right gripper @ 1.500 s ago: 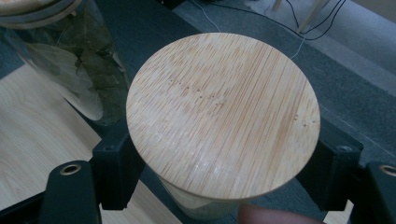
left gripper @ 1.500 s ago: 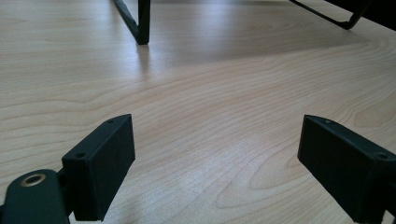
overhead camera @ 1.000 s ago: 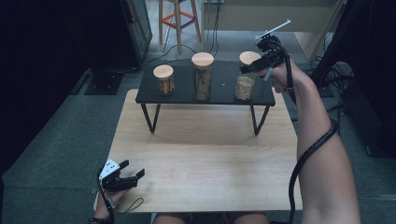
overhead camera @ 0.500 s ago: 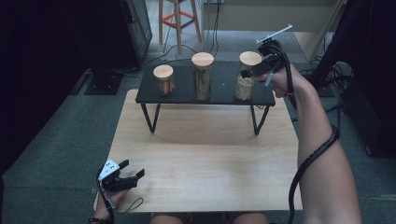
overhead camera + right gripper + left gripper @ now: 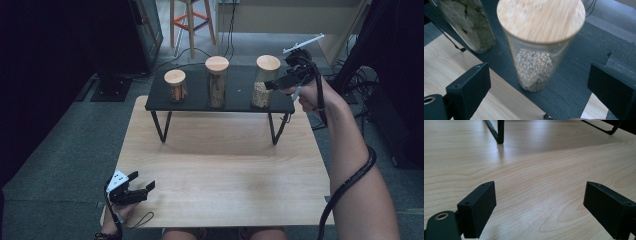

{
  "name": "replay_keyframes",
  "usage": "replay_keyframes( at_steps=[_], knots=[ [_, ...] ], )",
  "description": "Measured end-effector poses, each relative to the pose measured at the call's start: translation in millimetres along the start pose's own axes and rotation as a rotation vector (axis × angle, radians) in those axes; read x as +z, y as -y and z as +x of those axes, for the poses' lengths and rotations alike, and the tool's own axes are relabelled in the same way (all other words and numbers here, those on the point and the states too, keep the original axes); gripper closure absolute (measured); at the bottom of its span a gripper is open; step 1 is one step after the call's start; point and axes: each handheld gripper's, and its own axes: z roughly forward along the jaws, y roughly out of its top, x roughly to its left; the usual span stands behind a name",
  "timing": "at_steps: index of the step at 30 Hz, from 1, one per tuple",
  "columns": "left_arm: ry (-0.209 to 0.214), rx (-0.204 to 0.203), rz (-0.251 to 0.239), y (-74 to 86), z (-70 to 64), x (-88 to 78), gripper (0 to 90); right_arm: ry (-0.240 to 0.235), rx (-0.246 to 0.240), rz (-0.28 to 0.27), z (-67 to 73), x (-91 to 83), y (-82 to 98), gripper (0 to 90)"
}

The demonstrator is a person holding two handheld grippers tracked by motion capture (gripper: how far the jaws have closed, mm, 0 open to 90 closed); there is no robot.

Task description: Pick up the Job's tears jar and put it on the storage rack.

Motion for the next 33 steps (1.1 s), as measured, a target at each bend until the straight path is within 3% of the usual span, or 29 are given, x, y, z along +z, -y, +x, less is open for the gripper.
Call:
replay_keyframes(
  at_steps=[12,20,28,33],
  knots=[
    [-0.013,-0.003,-0.001,0.3,-2.1,0.0,11.2,-0.004,-0.014,-0.011,-0.3,-8.5,34.8,4.6],
    [-0.017,-0.015,-0.016,2.5,-1.9,-0.9,11.2,-0.002,-0.047,-0.032,11.1,-15.5,52.5,4.6],
    [-0.015,-0.012,-0.016,2.7,-2.2,-1.1,11.2,0.032,-0.079,-0.046,26.1,-19.6,71.0,4.3],
    [-0.016,-0.012,-0.016,2.7,-2.2,-1.1,11.2,0.017,-0.094,-0.067,30.1,-23.8,86.0,4.3]
  ],
)
